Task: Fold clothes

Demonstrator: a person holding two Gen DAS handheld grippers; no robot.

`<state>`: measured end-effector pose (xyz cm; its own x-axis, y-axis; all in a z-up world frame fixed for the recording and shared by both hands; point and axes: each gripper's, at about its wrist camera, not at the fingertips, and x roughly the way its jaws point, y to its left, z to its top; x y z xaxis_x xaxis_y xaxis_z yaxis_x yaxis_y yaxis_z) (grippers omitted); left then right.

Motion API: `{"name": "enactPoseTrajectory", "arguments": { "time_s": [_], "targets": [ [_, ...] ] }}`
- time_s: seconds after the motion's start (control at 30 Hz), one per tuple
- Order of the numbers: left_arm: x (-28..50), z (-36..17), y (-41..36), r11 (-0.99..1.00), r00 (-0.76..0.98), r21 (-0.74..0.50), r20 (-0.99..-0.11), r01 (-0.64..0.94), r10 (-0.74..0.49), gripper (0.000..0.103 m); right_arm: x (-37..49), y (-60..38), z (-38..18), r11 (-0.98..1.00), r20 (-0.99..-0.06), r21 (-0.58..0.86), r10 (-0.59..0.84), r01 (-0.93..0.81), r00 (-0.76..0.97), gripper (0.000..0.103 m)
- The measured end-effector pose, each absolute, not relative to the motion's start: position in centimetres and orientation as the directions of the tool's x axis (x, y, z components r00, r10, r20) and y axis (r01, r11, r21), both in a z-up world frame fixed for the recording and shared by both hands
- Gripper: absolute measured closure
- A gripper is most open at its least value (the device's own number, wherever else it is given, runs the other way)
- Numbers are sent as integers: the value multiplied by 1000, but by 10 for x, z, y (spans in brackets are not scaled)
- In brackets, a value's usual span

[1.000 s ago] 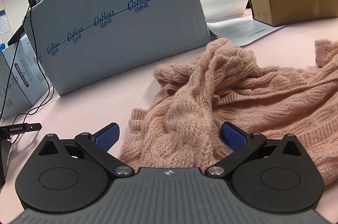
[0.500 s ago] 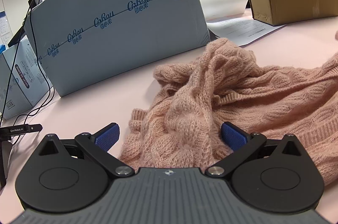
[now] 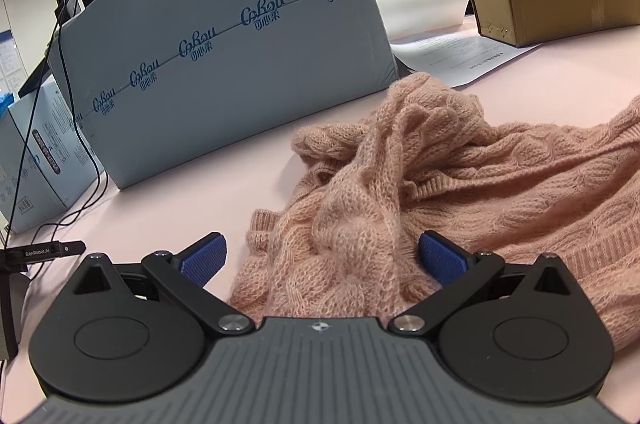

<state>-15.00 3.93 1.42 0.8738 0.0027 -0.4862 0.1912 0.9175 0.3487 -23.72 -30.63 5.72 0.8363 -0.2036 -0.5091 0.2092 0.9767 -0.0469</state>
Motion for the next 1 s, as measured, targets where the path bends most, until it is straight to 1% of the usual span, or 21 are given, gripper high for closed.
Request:
{"name": "enactPoseTrajectory", "arguments": {
  "time_s": [0.03,0.07,0.1,0.13,0.17,0.2,0.27,0.33,0.43,0.47,0.5,0.57,0.6,0.63,0.73,0.77,0.83,1.0],
  "targets": [
    [-152,16,41,921,883,349,-468,173,12,0,-237,-299,64,982,-480,-43,-183,185,858,76],
    [-154,18,43,926,895,347,-445,147,24,0,-236,-286,72,988,-441,-36,-151,151,885,73],
    [-157,22,47,935,909,335,-415,117,35,0,-232,-272,77,993,-409,-26,-114,113,905,66],
    [-160,26,55,948,925,308,-376,80,44,0,-226,-259,78,997,-402,-10,-70,72,913,64],
    [-163,30,61,959,936,280,-348,53,50,0,-218,-246,78,999,-401,8,-25,31,916,64],
    [-164,33,67,967,941,253,-336,39,51,0,-211,-234,78,1000,-399,26,20,-11,917,64],
    [-166,37,78,979,948,203,-313,10,55,0,-196,-210,68,995,-415,46,98,-87,904,63],
    [-166,37,84,983,950,185,-308,2,56,0,-186,-191,56,989,-434,43,144,-139,890,63],
    [-167,37,84,982,953,188,-300,25,33,0,-177,-173,30,979,-513,-1,175,-205,840,63],
    [-169,38,82,980,960,196,-280,33,24,0,-175,-169,20,971,-553,-16,189,-237,812,61],
    [-171,38,80,978,964,203,-265,39,17,0,-175,-167,13,964,-581,-27,201,-266,789,52],
    [-180,40,79,976,977,210,-213,62,-16,0,-176,-167,10,961,-581,-31,205,-274,788,47],
    [-187,41,78,974,983,211,-178,86,-49,0,-176,-167,10,962,-582,-32,204,-273,787,41],
    [-193,42,78,970,985,211,-146,119,-89,0,-176,-166,9,962,-584,-31,203,-271,786,38],
    [-208,43,75,950,980,245,-82,195,-180,0,-173,-165,7,964,-588,-25,200,-265,784,35],
    [-210,41,71,939,976,265,-79,218,-204,0,-173,-165,6,965,-589,-26,196,-261,784,34],
    [-203,41,65,930,967,271,-119,248,-224,0,-174,-164,6,968,-589,-42,176,-246,789,29],
    [-179,48,50,908,928,240,-235,343,-288,0,-177,-165,7,970,-586,-62,154,-233,796,26]
  ]
}}
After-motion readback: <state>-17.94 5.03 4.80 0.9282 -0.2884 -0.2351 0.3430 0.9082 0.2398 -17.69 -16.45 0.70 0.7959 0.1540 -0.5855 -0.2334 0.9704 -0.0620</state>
